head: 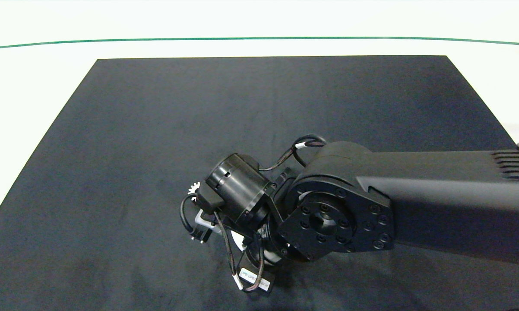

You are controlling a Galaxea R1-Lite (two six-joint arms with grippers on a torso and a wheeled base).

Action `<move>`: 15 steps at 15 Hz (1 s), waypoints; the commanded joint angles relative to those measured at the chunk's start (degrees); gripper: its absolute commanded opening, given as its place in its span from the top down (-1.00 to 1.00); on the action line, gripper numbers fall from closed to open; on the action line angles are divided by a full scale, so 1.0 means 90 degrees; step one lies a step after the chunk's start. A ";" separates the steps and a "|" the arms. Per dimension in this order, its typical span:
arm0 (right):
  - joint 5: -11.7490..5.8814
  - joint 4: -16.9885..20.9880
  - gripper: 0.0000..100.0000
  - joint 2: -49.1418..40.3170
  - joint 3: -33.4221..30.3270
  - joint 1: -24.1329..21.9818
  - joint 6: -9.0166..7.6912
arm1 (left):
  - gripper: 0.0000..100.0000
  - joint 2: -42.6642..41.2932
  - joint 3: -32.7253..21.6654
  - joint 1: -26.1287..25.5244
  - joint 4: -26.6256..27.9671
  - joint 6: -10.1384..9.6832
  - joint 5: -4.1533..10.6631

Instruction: Remove an incorrectly installed larger gear and replace it with the correct smaller gear

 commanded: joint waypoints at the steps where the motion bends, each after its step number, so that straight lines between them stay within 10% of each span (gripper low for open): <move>1: -0.0023 0.0024 0.17 0.0004 -0.0011 0.0017 0.0044 | -1.00 -0.0008 0.0000 0.0001 0.0035 0.0003 0.0007; 11: -0.0023 0.0064 0.26 -0.0699 -0.0118 0.0124 0.0190 | -1.00 -0.0008 0.0000 -0.0008 0.0035 0.0003 0.0007; 15: -0.0023 0.0190 0.26 -0.1842 0.1083 0.0056 0.0239 | -1.00 -0.0027 0.0000 -0.0008 0.0035 0.0013 0.0007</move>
